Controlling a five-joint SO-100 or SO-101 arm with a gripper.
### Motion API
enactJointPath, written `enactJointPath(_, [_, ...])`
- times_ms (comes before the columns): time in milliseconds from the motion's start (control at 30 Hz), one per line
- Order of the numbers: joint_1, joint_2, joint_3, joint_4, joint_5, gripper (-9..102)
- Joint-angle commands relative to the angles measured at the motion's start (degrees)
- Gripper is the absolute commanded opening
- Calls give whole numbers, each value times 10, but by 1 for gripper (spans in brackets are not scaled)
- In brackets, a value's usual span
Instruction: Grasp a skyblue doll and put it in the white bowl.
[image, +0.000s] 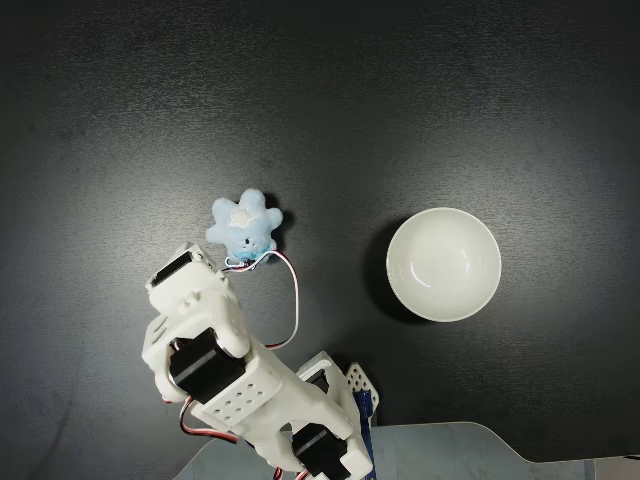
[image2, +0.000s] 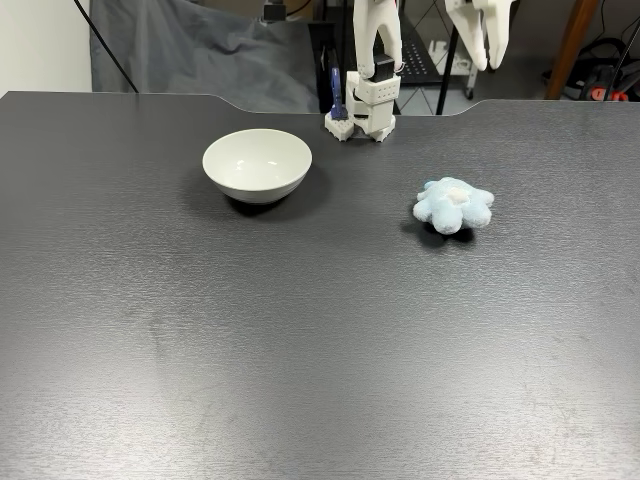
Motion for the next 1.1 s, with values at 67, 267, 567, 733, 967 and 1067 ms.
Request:
enactJointPath(67, [-4,4,-4,29,-4,11])
enactJointPath(267, [-4,3,1,30,-4,35])
enactJointPath(567, [1,-65,75,32,-4,86])
enactJointPath(733, [4,-70,166,31,-4,99])
enactJointPath(967, [4,-77,239,29,-5,99])
enactJointPath(1067, [4,-123,236,29,-5,99])
